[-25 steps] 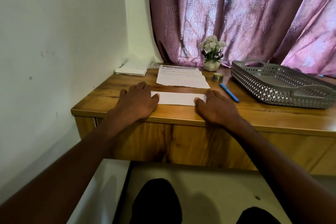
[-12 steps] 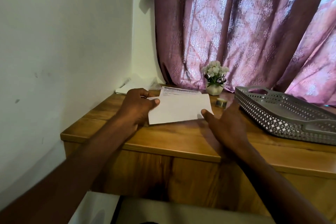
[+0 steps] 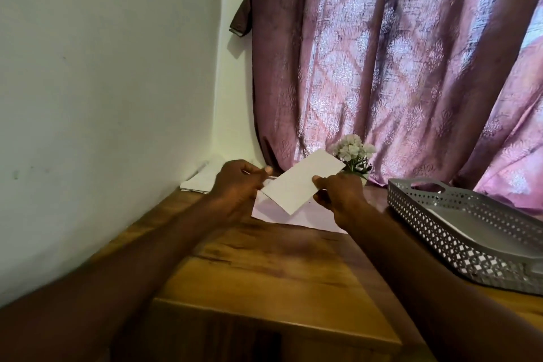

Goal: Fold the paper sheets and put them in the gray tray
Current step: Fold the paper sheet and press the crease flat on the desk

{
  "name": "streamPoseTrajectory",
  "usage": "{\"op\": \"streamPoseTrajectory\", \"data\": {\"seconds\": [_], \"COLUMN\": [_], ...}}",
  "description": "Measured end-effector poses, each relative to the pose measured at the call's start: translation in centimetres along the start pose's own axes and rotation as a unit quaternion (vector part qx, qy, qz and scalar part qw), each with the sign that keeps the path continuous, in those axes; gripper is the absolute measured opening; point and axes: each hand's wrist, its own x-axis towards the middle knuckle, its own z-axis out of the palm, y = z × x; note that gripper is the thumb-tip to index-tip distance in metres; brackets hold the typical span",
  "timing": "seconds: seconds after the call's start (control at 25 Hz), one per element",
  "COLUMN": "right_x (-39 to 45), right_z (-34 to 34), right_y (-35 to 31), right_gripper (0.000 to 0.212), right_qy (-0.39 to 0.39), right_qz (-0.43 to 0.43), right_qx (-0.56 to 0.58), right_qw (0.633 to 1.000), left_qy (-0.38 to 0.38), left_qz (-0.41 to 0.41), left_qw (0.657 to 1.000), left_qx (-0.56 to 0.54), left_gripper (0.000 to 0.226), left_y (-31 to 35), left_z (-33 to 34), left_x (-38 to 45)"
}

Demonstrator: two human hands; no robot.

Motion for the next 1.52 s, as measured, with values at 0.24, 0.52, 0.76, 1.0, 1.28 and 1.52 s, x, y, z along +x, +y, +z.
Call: {"op": "streamPoseTrajectory", "data": {"seconds": [0.24, 0.52, 0.76, 1.0, 1.28, 1.52], "right_x": [4.0, 4.2, 2.1, 2.8, 1.3, 0.6], "right_z": [0.2, 0.4, 8.3, 16.1, 14.8, 8.9], "right_y": [4.3, 4.4, 4.5, 6.4, 7.1, 3.6], "right_gripper": [0.052, 0.028, 0.021, 0.037, 0.014, 0.012], "right_qy": [-0.023, 0.009, -0.140, -0.214, -0.199, -0.247], "right_qz": [-0.183, -0.288, -0.426, -0.325, -0.339, -0.249], "right_qx": [-0.616, -0.640, -0.518, -0.558, -0.441, -0.132], "right_qw": [0.766, 0.712, 0.728, 0.733, 0.807, 0.927], "left_qy": [0.122, 0.073, 0.064, 0.078, 0.133, 0.170], "left_qz": [0.168, 0.139, 0.137, 0.151, 0.197, 0.232], "left_qw": [0.917, 0.883, 0.866, 0.879, 0.917, 0.952], "left_qx": [0.340, 0.443, 0.476, 0.446, 0.319, 0.101], "left_gripper": [0.027, 0.039, 0.026, 0.025, 0.038, 0.056], "left_y": [-7.9, -10.1, -9.2, -8.7, -8.5, -6.7], "left_z": [-6.2, -6.2, -6.1, -6.2, -6.3, -6.0], "left_x": [5.7, 8.0, 7.4, 7.3, 6.8, 5.5]}}
